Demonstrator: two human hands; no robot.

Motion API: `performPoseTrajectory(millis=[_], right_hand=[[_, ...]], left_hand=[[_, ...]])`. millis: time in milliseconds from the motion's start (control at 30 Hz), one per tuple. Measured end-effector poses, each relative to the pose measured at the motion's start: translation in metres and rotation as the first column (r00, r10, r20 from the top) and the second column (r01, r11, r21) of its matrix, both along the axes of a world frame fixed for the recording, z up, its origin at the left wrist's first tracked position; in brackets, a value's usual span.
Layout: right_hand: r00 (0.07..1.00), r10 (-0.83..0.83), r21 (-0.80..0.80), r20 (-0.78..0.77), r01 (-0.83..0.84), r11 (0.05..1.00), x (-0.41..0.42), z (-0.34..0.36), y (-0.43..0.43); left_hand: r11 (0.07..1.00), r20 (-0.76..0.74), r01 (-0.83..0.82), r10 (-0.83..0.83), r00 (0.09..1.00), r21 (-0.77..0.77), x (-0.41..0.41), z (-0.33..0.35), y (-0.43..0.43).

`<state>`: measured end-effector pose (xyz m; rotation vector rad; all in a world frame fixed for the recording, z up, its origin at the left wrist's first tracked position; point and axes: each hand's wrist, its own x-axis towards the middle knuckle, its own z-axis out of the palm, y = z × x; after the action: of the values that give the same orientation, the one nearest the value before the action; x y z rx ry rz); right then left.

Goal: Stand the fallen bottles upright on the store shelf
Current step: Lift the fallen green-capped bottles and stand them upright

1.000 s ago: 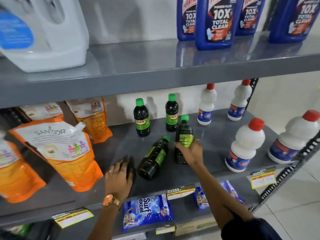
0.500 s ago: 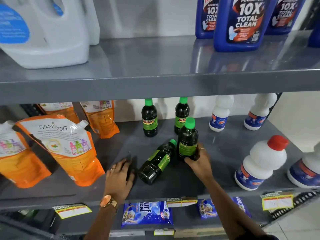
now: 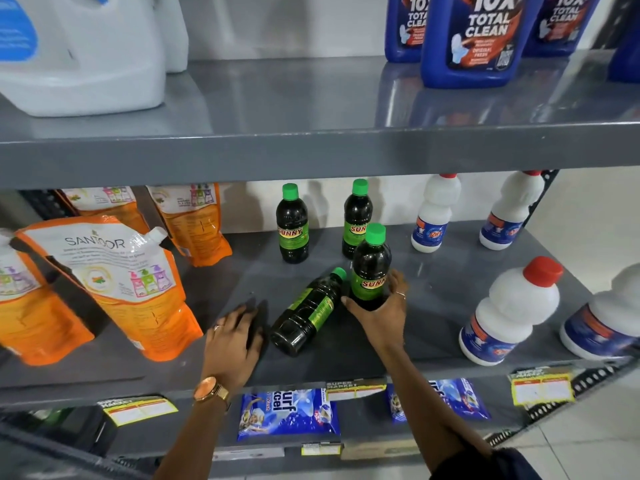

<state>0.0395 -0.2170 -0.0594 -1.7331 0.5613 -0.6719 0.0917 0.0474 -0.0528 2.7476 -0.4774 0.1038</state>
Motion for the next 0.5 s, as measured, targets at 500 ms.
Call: performPoseTrajectory(millis=[500], right_hand=[[0.998,-0.027,-0.145,-0.061,0.018,0.989,-0.0037,0.0033,-0.0003]], left_hand=[[1.0,0.007,0.013,-0.013,1.0,0.015,0.0013,-0.0008,0.0015]])
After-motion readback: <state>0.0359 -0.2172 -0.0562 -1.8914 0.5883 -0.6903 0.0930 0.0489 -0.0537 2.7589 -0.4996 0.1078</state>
